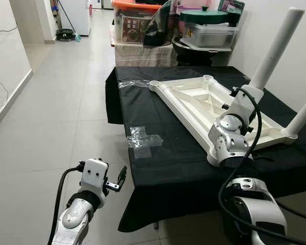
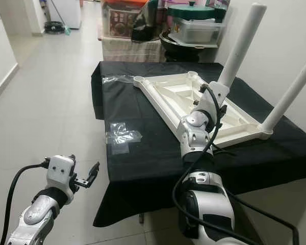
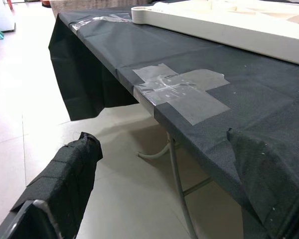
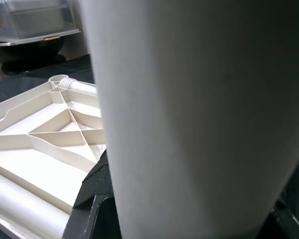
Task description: Building children table
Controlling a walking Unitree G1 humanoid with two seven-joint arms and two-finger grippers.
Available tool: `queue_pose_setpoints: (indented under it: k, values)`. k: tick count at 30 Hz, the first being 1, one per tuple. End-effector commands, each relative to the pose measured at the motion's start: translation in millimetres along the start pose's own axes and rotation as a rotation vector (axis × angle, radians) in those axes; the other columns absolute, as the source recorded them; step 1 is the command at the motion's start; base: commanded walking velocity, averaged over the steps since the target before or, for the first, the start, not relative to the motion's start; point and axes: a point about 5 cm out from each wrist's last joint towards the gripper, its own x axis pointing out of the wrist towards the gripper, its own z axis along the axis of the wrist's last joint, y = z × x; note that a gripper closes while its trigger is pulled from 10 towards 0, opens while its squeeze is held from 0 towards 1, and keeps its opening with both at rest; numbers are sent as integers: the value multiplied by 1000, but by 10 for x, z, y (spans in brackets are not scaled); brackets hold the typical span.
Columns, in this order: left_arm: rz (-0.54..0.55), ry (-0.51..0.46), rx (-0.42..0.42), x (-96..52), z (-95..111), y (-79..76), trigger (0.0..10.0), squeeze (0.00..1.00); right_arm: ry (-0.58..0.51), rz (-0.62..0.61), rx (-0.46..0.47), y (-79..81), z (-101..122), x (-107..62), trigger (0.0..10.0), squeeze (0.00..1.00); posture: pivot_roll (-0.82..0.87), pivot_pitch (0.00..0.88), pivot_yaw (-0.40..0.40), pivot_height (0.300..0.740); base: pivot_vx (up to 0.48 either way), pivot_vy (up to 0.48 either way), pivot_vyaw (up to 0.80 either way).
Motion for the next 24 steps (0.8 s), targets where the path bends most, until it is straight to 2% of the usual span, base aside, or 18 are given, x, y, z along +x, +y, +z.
queue_pose_setpoints:
  k: [1, 12, 13, 15, 16, 17, 18, 24]
  values:
    - [-16, -3, 2, 23, 0, -41, 10000, 0, 196, 27, -46, 2, -427, -51, 10000, 0, 62, 0, -89, 740, 0, 0, 0]
    - [-18, -3, 3, 29, 0, -44, 10000, 0, 189, 41, -37, 24, -398, -68, 10000, 0, 66, 0, -91, 740, 0, 0, 0]
    - [-18, -4, 4, 30, 1, -43, 10000, 0, 185, 41, -34, 24, -388, -68, 10000, 169, 66, 0, -91, 740, 0, 0, 0]
    - [-18, -4, 4, 32, 1, -44, 10000, 0, 182, 42, -32, 23, -382, -67, 10000, 169, 66, 0, -90, 740, 0, 0, 0]
    - [-18, -5, 4, 35, 1, -46, 10000, 0, 174, 45, -30, 26, -367, -65, 10000, 835, 66, 0, -90, 740, 0, 0, 0]
    - [-18, -5, 4, 35, 1, -46, 10000, 0, 174, 45, -30, 26, -367, -65, 10000, 835, 66, 0, -90, 740, 0, 0, 0]
    - [-19, -5, 4, 37, 2, -47, 10000, 0, 168, 48, -28, 30, -350, -65, 10000, 1000, 69, 0, -90, 740, 0, 0, 0]
    - [-20, -5, 6, 39, 3, -43, 10000, 0, 144, 59, -20, 48, -293, -78, 10000, 1000, 69, 0, -90, 740, 0, 0, 0]
